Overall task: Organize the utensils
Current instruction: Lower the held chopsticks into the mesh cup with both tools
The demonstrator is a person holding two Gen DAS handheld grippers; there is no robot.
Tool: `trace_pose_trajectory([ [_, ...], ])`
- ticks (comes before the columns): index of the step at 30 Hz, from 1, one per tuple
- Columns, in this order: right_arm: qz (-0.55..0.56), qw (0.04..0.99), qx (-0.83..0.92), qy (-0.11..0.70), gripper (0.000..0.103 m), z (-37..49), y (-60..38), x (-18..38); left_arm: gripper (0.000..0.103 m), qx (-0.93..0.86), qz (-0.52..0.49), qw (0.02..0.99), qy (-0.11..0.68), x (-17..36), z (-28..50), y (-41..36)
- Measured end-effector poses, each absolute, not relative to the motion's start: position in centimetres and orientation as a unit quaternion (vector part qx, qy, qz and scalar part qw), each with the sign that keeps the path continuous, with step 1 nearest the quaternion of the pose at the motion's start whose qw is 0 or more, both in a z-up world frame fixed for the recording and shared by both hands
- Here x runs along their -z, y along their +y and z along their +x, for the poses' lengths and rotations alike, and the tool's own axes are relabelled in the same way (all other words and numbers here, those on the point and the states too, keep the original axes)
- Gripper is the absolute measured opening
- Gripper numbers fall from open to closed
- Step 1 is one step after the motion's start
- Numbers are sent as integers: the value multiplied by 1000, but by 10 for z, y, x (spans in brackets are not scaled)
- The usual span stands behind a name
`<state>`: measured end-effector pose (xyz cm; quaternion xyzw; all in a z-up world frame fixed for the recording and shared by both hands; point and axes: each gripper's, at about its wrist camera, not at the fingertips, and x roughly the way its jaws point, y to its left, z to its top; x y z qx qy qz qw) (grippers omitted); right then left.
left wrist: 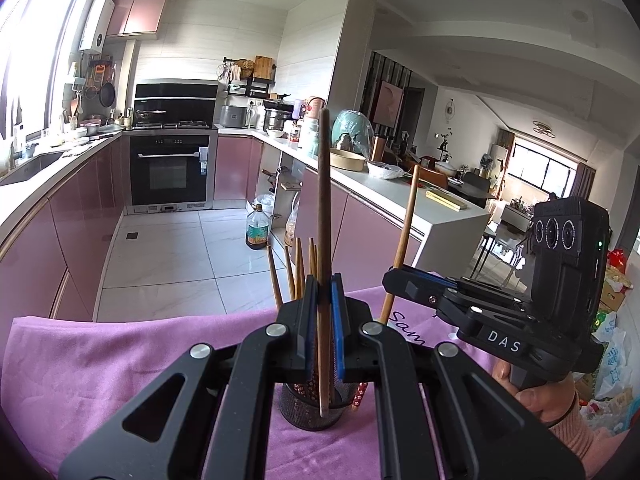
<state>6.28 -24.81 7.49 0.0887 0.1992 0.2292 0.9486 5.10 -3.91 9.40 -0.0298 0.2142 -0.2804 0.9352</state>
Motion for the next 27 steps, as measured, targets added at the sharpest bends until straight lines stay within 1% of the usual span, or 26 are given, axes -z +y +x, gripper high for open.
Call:
trace_pose_trajectory([
  [17, 94, 950, -228, 191, 5, 69, -251, -77, 8, 274, -32, 935, 222, -104, 61, -39],
  [27, 98, 951, -227, 185, 5, 68, -254, -78, 8, 276, -37, 938, 208, -116, 58, -38],
])
